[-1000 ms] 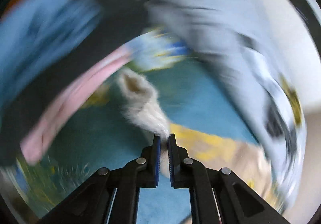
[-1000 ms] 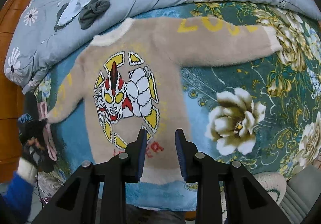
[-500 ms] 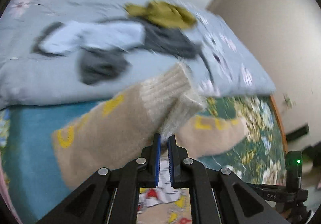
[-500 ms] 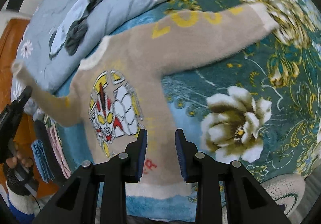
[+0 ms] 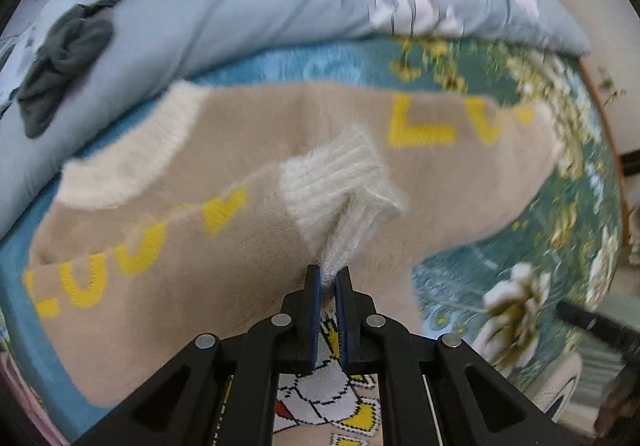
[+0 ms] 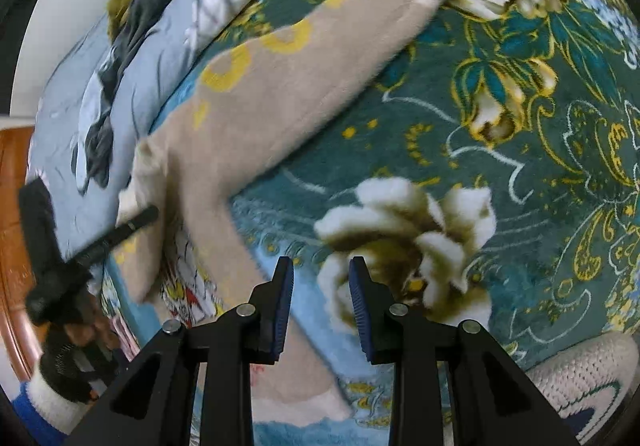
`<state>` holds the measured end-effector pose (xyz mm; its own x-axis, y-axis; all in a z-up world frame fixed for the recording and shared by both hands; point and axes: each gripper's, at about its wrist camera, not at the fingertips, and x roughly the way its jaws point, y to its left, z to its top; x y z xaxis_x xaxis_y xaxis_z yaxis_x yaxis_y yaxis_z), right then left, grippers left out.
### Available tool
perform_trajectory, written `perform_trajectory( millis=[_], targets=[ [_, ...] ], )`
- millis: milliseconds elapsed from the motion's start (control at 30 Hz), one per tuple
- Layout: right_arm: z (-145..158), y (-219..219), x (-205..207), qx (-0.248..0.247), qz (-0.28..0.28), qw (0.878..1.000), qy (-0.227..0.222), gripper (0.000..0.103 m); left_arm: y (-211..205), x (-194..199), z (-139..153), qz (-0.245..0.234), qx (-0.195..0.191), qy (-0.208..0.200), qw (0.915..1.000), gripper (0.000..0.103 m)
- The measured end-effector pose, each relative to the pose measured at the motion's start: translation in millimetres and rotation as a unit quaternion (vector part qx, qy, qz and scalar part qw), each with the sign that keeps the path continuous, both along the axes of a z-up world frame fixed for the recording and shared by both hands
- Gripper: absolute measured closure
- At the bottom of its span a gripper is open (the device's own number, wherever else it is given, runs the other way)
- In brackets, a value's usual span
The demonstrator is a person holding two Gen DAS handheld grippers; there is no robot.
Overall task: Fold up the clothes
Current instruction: 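Grasp a sleeve cuff with the left gripper and fold it across the body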
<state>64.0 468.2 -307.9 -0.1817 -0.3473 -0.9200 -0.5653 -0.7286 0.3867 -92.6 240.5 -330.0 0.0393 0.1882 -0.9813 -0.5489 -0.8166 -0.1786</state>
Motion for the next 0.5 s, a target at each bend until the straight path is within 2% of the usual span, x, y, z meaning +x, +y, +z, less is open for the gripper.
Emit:
perform_trajectory(
  millis=[67,167,233,267,333,400,433,467,500],
  targets=[
    [-3.5,8.9,-3.8,-0.006,-0.015,1.000,0.008,0.073,6.3,4.4,-5.4,-0.015,-0.014,-0.004,0.9998,0.094],
    [-9.8,27.5,-13.6,-0.011,-0.042,0.999,0.019,0.073,6.6,10.7,9.8,-0.027,0.021,-0.014,0.9993,0.091],
    [-13.7,41.4,-20.5,-0.013,-0.061,0.998,0.025,0.073,1.0,11.0,23.0,-0.015,0.051,-0.010,0.9985,0.088],
    [-15.0,49.8,-24.1,-0.014,-0.077,0.997,0.030,0.073,-2.9,8.3,27.0,0.000,0.056,-0.003,0.9984,0.087],
    [-17.5,66.9,-31.2,-0.017,-0.109,0.993,0.042,0.072,-19.2,-6.2,23.7,0.078,0.060,-0.008,0.9951,0.086],
    [-20.0,81.3,-38.5,-0.019,-0.136,0.989,0.050,0.069,-34.1,-19.1,18.4,0.150,0.065,-0.017,0.9863,0.085],
    [-21.0,88.3,-42.3,-0.020,-0.146,0.988,0.055,0.068,-42.3,-24.6,11.5,0.194,0.063,-0.028,0.9786,0.085],
    [-22.0,95.3,-46.2,-0.020,-0.156,0.986,0.059,0.067,-43.6,-27.9,5.3,0.212,0.054,-0.039,0.9749,0.085],
    [-23.0,102.3,-50.0,-0.021,-0.166,0.984,0.063,0.067,-40.0,-28.1,0.3,0.208,0.043,-0.042,0.9763,0.085]
  ],
)
